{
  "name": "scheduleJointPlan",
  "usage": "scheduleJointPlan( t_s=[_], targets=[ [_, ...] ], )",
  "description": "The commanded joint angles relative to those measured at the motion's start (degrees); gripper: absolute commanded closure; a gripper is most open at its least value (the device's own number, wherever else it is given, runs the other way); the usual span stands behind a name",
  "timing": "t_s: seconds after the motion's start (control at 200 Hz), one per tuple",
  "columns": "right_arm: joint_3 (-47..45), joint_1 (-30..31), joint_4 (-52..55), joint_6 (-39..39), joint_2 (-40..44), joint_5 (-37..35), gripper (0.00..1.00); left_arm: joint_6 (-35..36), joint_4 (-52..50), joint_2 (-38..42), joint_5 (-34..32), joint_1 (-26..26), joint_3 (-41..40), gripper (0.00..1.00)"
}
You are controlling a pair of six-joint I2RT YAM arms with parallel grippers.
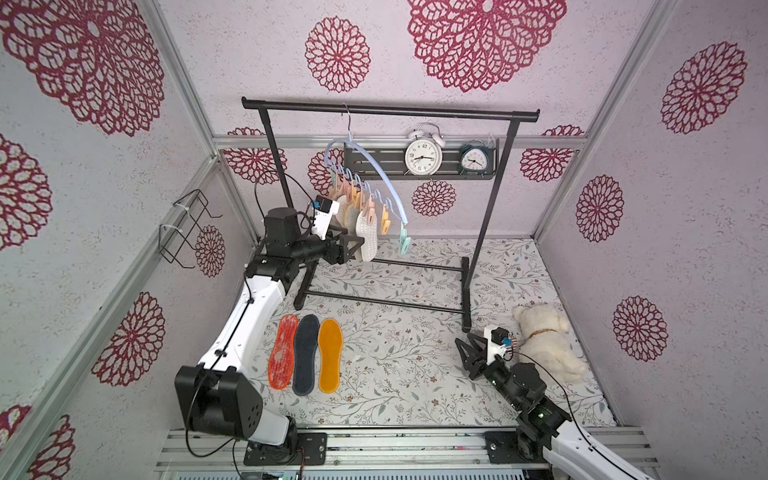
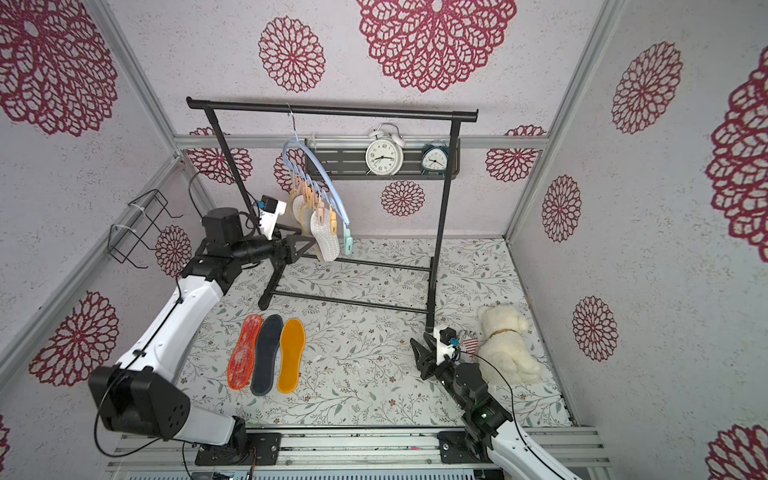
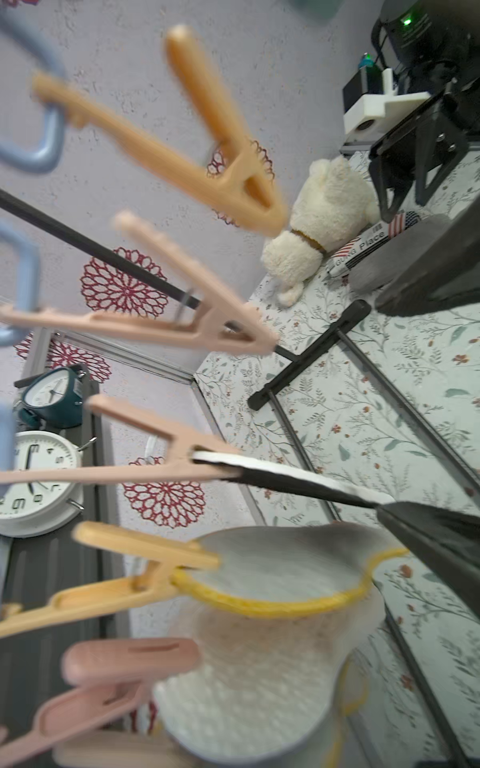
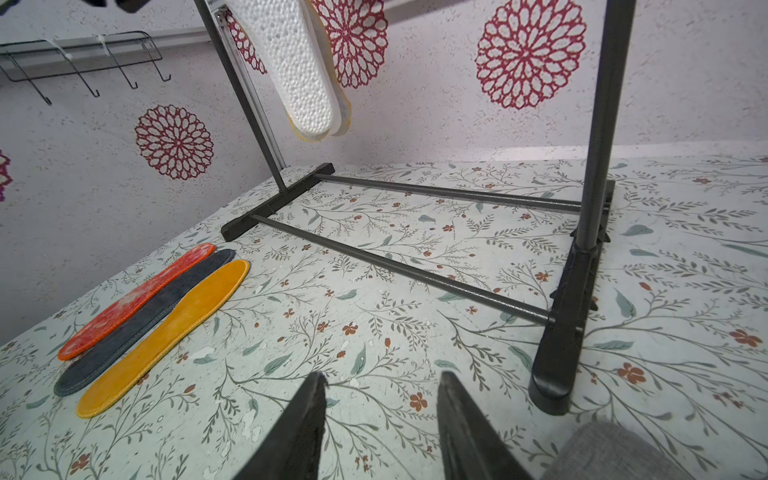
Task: Take the shoe insoles off the hanger
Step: Remove the insole from the hanger.
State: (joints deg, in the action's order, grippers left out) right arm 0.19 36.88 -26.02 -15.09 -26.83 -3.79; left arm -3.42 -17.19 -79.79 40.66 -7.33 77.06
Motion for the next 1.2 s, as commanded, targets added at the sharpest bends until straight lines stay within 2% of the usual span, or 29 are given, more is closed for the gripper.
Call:
scheduleJointPlan(
  t_s=[0.0,0.235,0.375,0.45,0.5,0.575,0.66,0.796,0.901,1.196],
  targets=[
    [-4.1,-0.2,-3.3,-0.3,-0.3,0.1,0.53,2.4,-4.0,10.5,-6.5,0.4,-9.4,0.24],
    [-4.1,-0.4,-3.9,0.3,-1.5,1.3,0.52,-2.0,-5.8,30.7,-17.1,0.4,-32.8,0.24],
    [-4.0,-0.5,-4.0,0.2,-1.9,1.3,0.53,-4.0,-9.9,40.1,-27.8,0.3,-41.3,0.25],
    [-4.0,-0.4,-4.2,0.2,-2.2,1.5,0.53,-2.7,-11.1,44.6,-29.3,0.2,-44.7,0.25],
    [-3.8,-0.5,-4.4,0.2,-2.8,1.7,0.53,-2.3,-10.9,46.7,-31.6,-0.4,-45.3,0.22],
    [-3.4,-0.5,-5.0,0.5,-4.2,2.4,0.53,-2.9,-9.5,47.7,-33.1,-0.4,-45.6,0.19],
    [-2.1,-0.5,-6.1,1.3,-7.4,5.2,0.54,-3.2,-9.6,46.5,-31.6,-0.5,-45.3,0.19],
    [4.1,-0.4,-5.8,1.0,-17.7,9.7,0.54,-3.1,-11.3,44.1,-30.2,-0.8,-44.1,0.21],
    [8.8,-0.4,-10.4,1.1,-25.9,12.1,0.55,-3.5,-10.5,44.2,-29.6,-1.6,-44.4,0.21],
    [31.5,-0.4,-16.9,6.3,-51.1,19.1,0.49,-3.3,-10.9,44.5,-30.3,-2.7,-44.5,0.21]
  ],
)
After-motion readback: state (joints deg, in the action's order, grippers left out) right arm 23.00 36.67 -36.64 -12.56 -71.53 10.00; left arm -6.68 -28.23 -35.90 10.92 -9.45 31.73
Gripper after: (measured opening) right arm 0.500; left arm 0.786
